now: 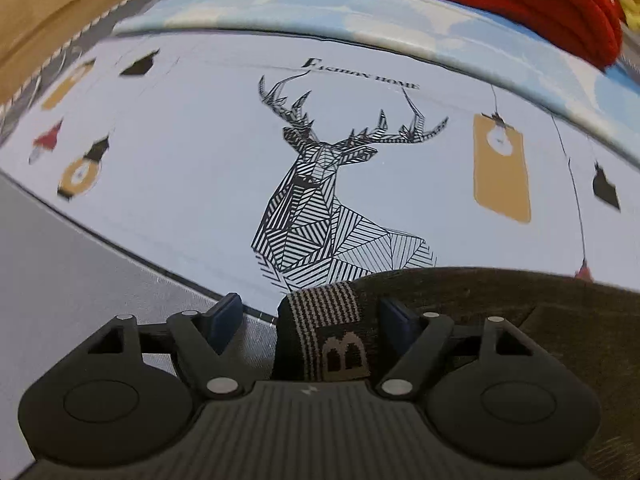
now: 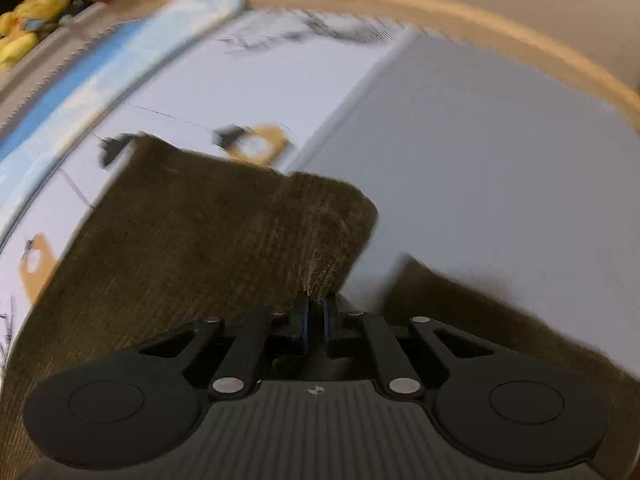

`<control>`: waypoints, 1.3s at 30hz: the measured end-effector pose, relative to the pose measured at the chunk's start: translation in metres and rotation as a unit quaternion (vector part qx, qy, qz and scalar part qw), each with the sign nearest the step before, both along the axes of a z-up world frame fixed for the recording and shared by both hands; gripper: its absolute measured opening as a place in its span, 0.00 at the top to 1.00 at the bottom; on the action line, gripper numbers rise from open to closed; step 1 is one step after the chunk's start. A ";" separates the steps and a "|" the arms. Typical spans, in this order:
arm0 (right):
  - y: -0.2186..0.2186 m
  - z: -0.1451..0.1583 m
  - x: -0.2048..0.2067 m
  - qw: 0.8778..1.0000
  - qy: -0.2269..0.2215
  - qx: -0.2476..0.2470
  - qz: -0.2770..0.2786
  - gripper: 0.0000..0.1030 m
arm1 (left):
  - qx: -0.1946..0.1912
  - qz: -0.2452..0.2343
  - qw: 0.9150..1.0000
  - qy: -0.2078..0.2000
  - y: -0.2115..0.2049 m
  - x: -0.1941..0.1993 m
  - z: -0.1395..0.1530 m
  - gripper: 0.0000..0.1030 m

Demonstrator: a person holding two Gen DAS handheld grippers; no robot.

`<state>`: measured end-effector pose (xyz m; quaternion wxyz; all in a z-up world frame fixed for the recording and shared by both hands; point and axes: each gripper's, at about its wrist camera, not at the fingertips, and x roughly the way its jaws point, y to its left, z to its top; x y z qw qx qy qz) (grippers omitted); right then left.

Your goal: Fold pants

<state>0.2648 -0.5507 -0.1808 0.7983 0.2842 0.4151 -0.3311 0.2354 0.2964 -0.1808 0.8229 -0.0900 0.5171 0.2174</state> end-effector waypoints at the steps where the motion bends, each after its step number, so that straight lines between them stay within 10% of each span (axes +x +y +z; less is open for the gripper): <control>1: 0.003 0.006 0.001 1.000 0.006 -0.016 -0.004 0.88 | 0.000 -0.006 1.000 0.002 0.000 0.000 -0.002 0.22; 8: 0.066 0.056 0.023 0.989 -0.101 -0.091 0.056 0.71 | -0.030 0.016 0.999 0.003 0.017 -0.002 -0.007 0.14; 10: 0.091 0.054 0.047 0.980 -0.141 -0.016 0.140 0.49 | -0.048 0.004 0.999 -0.006 0.016 -0.001 -0.007 0.40; 18: 0.177 0.012 0.126 0.958 -0.098 0.149 0.224 0.48 | -0.033 -0.023 0.998 -0.049 0.002 0.004 0.005 0.60; 24: 0.213 0.010 0.152 0.974 -0.043 0.047 0.215 0.48 | 0.000 -0.042 0.996 -0.079 -0.009 0.010 0.014 0.60; 28: 0.225 0.002 0.153 0.978 -0.008 -0.037 0.206 0.85 | -0.002 -0.047 0.996 -0.076 -0.006 0.013 0.010 0.60; 31: 0.218 0.003 0.150 0.985 -0.027 -0.024 0.167 0.95 | -0.005 -0.052 0.994 -0.093 -0.003 0.011 0.011 0.60; 35: 0.204 0.017 0.136 0.980 -0.168 -0.013 0.108 0.95 | -0.003 -0.051 0.985 -0.165 -0.004 0.005 0.028 0.60; 39: 0.191 0.003 0.140 0.984 -0.140 0.037 0.100 0.82 | -0.012 -0.039 0.987 -0.155 -0.004 0.012 0.028 0.53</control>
